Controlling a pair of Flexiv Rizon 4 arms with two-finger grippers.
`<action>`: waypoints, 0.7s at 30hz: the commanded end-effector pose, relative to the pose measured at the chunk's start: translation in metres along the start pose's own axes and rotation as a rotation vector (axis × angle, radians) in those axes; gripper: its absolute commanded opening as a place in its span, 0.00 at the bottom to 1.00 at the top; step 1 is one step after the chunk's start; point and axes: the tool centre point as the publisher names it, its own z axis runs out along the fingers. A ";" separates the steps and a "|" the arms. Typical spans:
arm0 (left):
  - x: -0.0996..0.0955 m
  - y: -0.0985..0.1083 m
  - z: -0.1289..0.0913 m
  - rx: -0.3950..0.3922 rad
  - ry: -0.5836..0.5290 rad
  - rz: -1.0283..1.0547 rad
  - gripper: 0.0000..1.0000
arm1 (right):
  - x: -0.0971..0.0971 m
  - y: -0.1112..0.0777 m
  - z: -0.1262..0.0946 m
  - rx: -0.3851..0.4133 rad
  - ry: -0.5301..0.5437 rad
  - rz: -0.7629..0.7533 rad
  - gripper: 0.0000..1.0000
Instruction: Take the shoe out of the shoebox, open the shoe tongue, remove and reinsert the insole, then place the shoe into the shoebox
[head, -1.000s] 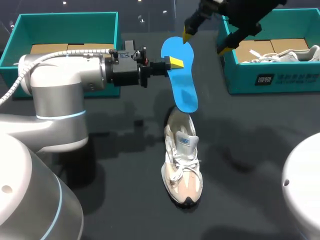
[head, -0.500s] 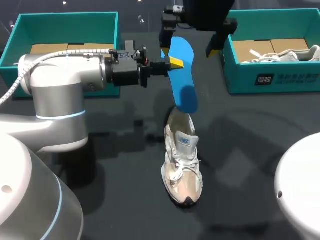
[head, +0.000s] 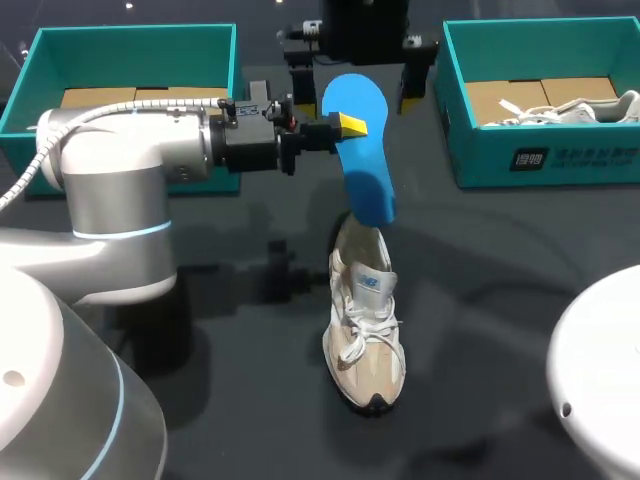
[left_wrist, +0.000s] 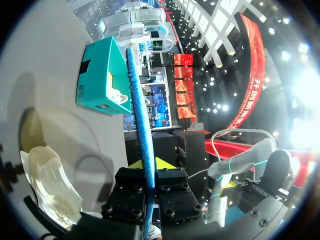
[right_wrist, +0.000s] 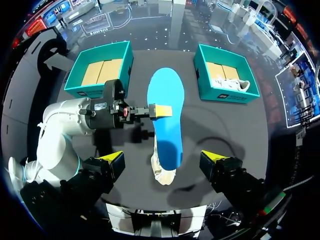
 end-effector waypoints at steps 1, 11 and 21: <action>0.000 0.000 0.001 0.002 -0.001 0.000 0.00 | 0.006 0.002 0.000 0.002 -0.042 0.002 1.00; 0.000 0.000 0.001 0.002 -0.001 0.000 0.00 | 0.009 0.002 0.002 0.002 -0.004 0.015 1.00; 0.000 0.000 0.001 0.002 -0.001 0.000 0.00 | -0.021 0.004 0.010 0.029 0.155 0.086 1.00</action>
